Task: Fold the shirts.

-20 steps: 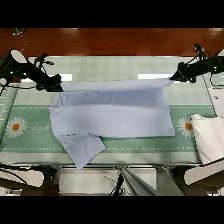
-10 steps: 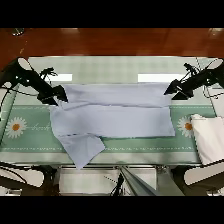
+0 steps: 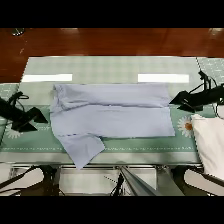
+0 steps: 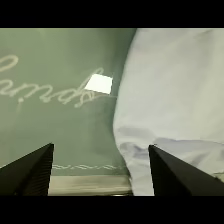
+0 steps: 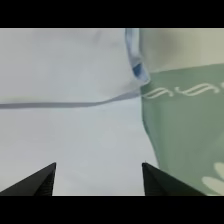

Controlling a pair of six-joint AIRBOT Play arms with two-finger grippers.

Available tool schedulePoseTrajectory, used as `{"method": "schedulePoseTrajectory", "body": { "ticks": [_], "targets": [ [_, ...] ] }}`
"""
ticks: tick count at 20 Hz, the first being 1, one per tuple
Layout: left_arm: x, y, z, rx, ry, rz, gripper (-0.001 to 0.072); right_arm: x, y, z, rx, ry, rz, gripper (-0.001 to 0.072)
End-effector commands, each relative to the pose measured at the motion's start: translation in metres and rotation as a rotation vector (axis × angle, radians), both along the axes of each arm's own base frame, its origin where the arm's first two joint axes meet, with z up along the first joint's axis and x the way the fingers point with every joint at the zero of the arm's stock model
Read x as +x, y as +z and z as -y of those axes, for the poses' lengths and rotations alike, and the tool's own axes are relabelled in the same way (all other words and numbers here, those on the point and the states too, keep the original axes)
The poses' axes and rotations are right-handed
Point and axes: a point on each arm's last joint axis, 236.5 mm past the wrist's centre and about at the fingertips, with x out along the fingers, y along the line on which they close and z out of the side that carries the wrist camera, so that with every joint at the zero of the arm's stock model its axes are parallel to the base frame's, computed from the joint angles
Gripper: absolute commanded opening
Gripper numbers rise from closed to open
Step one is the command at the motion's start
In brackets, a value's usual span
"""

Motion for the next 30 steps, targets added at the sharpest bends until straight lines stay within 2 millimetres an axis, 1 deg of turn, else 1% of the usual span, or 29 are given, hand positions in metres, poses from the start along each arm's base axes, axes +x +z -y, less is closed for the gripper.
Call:
{"method": "schedulePoseTrajectory", "body": {
  "ticks": [1,3,6,8,11,14,16,18,20,21,22,23,24,26,27,28,30],
  "targets": [
    [-0.023,-0.009,0.024,-0.115,0.203,0.147,0.0701,-0.02,-0.002,-0.034,0.111,-0.069,0.104,0.0618],
    [-0.04,-0.021,0.043,-0.148,0.224,0.135,0.0702,-0.026,-0.001,-0.041,0.139,-0.07,0.112,0.0618],
    [-0.046,-0.024,0.083,-0.29,0.222,0.157,0.0701,-0.025,0.003,-0.044,0.152,-0.073,0.117,0.0618],
    [-0.039,-0.024,0.094,-0.298,0.202,0.181,0.0702,-0.023,0.005,-0.046,0.17,-0.081,0.123,0.0618],
    [-0.046,-0.025,0.115,-0.3,0.103,0.162,0.0701,-0.021,0.009,-0.049,0.193,-0.089,0.128,0.0618],
    [-0.049,-0.028,0.128,-0.286,0.032,0.164,0.0701,-0.02,0.013,-0.049,0.204,-0.093,0.129,0.0618],
    [-0.056,-0.031,0.135,-0.291,0.004,0.146,0.0701,-0.016,0.022,-0.039,0.211,-0.111,0.141,0.0618],
    [-0.067,-0.04,0.141,-0.289,0.0,0.121,0.0701,-0.011,0.038,-0.017,0.216,-0.147,0.164,0.0618],
    [-0.07,-0.05,0.138,-0.267,0.028,0.117,0.0701,-0.011,0.052,0.009,0.22,-0.196,0.178,0.0618],
    [-0.07,-0.053,0.137,-0.257,0.04,0.119,0.0694,-0.014,0.055,0.019,0.226,-0.222,0.174,0.0618],
    [-0.069,-0.054,0.137,-0.253,0.045,0.124,0.0549,-0.022,0.05,0.03,0.209,-0.234,0.149,0.0618],
    [-0.068,-0.054,0.137,-0.256,0.046,0.128,0.0261,-0.035,0.039,0.038,0.163,-0.224,0.101,0.0618],
    [-0.066,-0.052,0.138,-0.261,0.047,0.132,0.0014,-0.051,0.025,0.047,0.101,-0.218,0.025,0.0618],
    [-0.058,-0.046,0.136,-0.261,0.034,0.159,0.0022,-0.085,-0.003,0.062,0.008,-0.249,-0.135,0.0618],
    [-0.053,-0.042,0.136,-0.263,0.027,0.17,0.0022,-0.102,-0.015,0.062,-0.01,-0.253,-0.2,0.0618],
    [-0.048,-0.036,0.136,-0.267,0.018,0.182,0.0022,-0.114,-0.025,0.057,-0.001,-0.261,-0.25,0.0618],
    [-0.039,-0.024,0.136,-0.279,-0.004,0.201,0.0022,-0.13,-0.04,0.034,0.033,-0.226,-0.308,0.0618]
  ]
}}
